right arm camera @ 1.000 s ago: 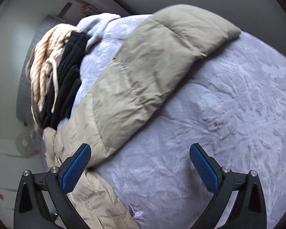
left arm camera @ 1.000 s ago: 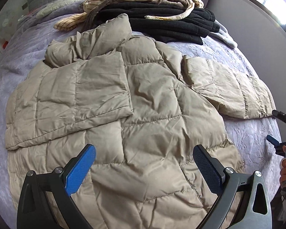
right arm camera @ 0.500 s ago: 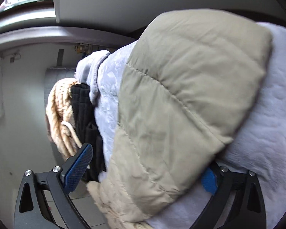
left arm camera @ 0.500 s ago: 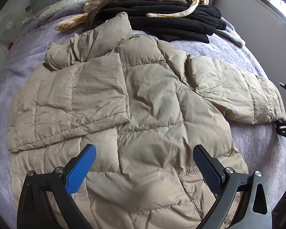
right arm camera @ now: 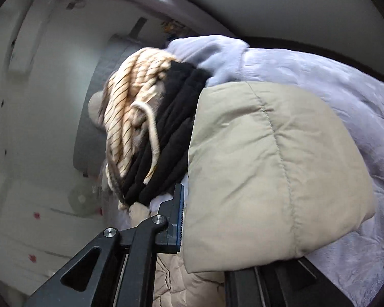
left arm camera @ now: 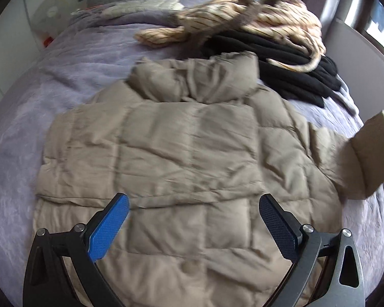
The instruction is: Fold large clothes
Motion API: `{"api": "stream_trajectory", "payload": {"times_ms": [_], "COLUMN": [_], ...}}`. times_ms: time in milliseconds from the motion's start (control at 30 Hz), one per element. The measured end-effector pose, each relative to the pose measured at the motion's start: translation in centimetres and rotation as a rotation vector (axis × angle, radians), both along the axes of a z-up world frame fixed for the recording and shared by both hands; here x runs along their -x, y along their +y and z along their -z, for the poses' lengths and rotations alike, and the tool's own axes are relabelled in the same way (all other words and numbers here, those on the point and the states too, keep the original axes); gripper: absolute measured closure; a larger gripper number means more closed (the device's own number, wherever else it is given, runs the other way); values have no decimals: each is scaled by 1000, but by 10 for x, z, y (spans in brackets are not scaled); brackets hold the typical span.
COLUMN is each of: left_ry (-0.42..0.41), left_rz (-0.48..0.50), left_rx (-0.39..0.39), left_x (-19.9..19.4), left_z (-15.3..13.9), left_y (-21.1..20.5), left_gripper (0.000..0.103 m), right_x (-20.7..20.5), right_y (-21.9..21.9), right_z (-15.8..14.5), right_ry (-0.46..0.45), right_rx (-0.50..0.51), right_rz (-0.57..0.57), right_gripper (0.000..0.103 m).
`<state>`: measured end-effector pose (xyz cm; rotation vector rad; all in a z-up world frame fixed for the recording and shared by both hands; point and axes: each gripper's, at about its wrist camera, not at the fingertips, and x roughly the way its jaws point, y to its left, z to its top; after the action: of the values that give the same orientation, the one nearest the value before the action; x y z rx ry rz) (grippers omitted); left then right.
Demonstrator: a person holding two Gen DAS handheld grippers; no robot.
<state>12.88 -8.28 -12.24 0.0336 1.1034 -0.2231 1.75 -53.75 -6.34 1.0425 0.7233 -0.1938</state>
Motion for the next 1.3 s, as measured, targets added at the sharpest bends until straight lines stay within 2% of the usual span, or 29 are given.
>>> {"api": "stream_trajectory", "payload": {"times_ms": [133,233,367,467,533,600,667,700,733,800,900,967,1000,1033,1067,1133,1167,1233,1300], "left_ry": [-6,-5,-16,-17,-11,-9,-8,-5,0,3,6,2,2,2,3,-3,-7,-13,-6], "left_rz": [-47,-74,-132,-174,-186,-182,-169,-161,-154,-142,-116,-94,-82,-74,-66,-57,-55,-59,-74], "left_rx": [-1,-10,-18,-18,-14,-9,-10,-8,1,24,65,97,120,139,165,214,232,279,319], "left_x": [-11,-16,-23,-28,-30,-33,-35,-35,-37,-38,-43,-46,-48,-50,-51,-53,-54,-57,-59], "left_z": [2,6,6,6,9,13,17,19,21,24,25,25,24,23,21,16,13,8,6], "left_y": [41,71,110,133,144,147,145,144,141,135,127,123,122,123,124,129,133,145,156], "left_gripper": [1,1,1,1,1,1,1,1,1,1,1,1,1,1,1,1,1,1,1], "right_x": [-60,-93,-118,-126,-128,-127,-126,-123,-118,-110,-93,-90,-92,-97,-104,-115,-122,-135,-141], "right_y": [119,207,318,362,367,364,353,346,336,317,269,245,234,227,223,230,242,278,312], "right_z": [-42,-41,9,65,91,98,92,86,75,62,55,64,70,75,78,74,66,48,43], "right_ry": [0,16,116,248,318,324,300,290,265,228,207,208,216,221,223,185,153,89,63], "right_rx": [314,469,604,661,673,645,563,518,467,398,238,132,82,38,17,32,73,173,218], "right_rz": [-277,-450,-657,-748,-769,-764,-760,-748,-710,-649,-463,-363,-319,-291,-287,-312,-355,-484,-604], "right_gripper": [93,93,93,93,92,85,60,36,30,30,30,30,42,82,96,96,96,96,96]}}
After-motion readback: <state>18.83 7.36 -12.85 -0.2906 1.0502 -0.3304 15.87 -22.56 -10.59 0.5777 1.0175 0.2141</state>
